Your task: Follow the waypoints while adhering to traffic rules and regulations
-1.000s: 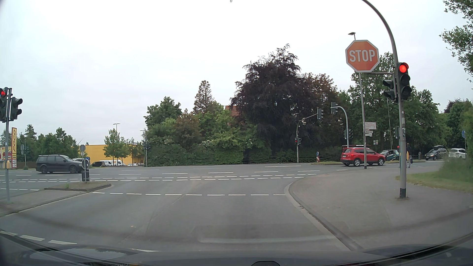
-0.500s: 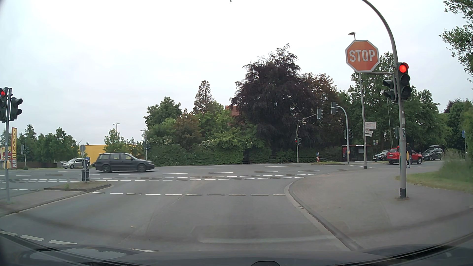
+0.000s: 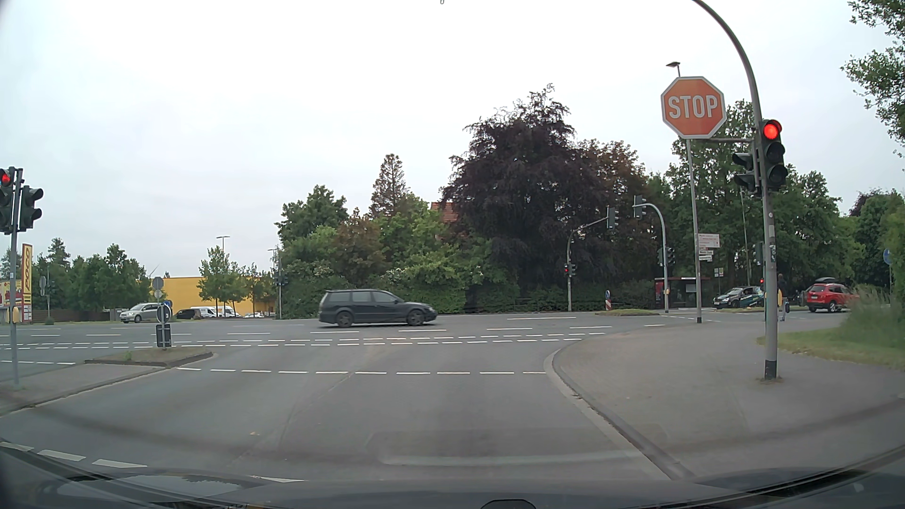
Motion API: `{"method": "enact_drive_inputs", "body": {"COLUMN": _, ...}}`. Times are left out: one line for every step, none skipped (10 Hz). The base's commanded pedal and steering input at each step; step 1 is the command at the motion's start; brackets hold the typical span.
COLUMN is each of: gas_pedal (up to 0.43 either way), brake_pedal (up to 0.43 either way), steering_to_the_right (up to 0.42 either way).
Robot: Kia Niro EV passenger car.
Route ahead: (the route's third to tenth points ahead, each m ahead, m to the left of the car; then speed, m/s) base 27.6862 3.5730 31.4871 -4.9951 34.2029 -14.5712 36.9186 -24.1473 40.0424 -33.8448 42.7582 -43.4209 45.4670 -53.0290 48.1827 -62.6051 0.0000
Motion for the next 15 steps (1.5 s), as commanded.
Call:
{"method": "enact_drive_inputs", "body": {"gas_pedal": 0.0, "brake_pedal": 0.0, "steering_to_the_right": 0.0}}
{"method": "enact_drive_inputs", "body": {"gas_pedal": 0.0, "brake_pedal": 0.0, "steering_to_the_right": 0.0}}
{"method": "enact_drive_inputs", "body": {"gas_pedal": 0.0, "brake_pedal": 0.0, "steering_to_the_right": 0.0}}
{"method": "enact_drive_inputs", "body": {"gas_pedal": 0.0, "brake_pedal": 0.0, "steering_to_the_right": 0.0}}
{"method": "enact_drive_inputs", "body": {"gas_pedal": 0.0, "brake_pedal": 0.0, "steering_to_the_right": 0.0}}
{"method": "enact_drive_inputs", "body": {"gas_pedal": 0.0, "brake_pedal": 0.0, "steering_to_the_right": 0.0}}
{"method": "enact_drive_inputs", "body": {"gas_pedal": 0.0, "brake_pedal": 0.0, "steering_to_the_right": 0.0}}
{"method": "enact_drive_inputs", "body": {"gas_pedal": 0.0, "brake_pedal": 0.0, "steering_to_the_right": 0.0}}
{"method": "enact_drive_inputs", "body": {"gas_pedal": 0.0, "brake_pedal": 0.0, "steering_to_the_right": 0.0}}
{"method": "enact_drive_inputs", "body": {"gas_pedal": 0.0, "brake_pedal": 0.0, "steering_to_the_right": 0.0}}
{"method": "enact_drive_inputs", "body": {"gas_pedal": 0.0, "brake_pedal": 0.0, "steering_to_the_right": 0.0}}
{"method": "enact_drive_inputs", "body": {"gas_pedal": 0.0, "brake_pedal": 0.0, "steering_to_the_right": 0.0}}
{"method": "enact_drive_inputs", "body": {"gas_pedal": 0.0, "brake_pedal": 0.0, "steering_to_the_right": 0.0}}
{"method": "enact_drive_inputs", "body": {"gas_pedal": 0.0, "brake_pedal": 0.0, "steering_to_the_right": 0.0}}
{"method": "enact_drive_inputs", "body": {"gas_pedal": 0.0, "brake_pedal": 0.0, "steering_to_the_right": 0.0}}
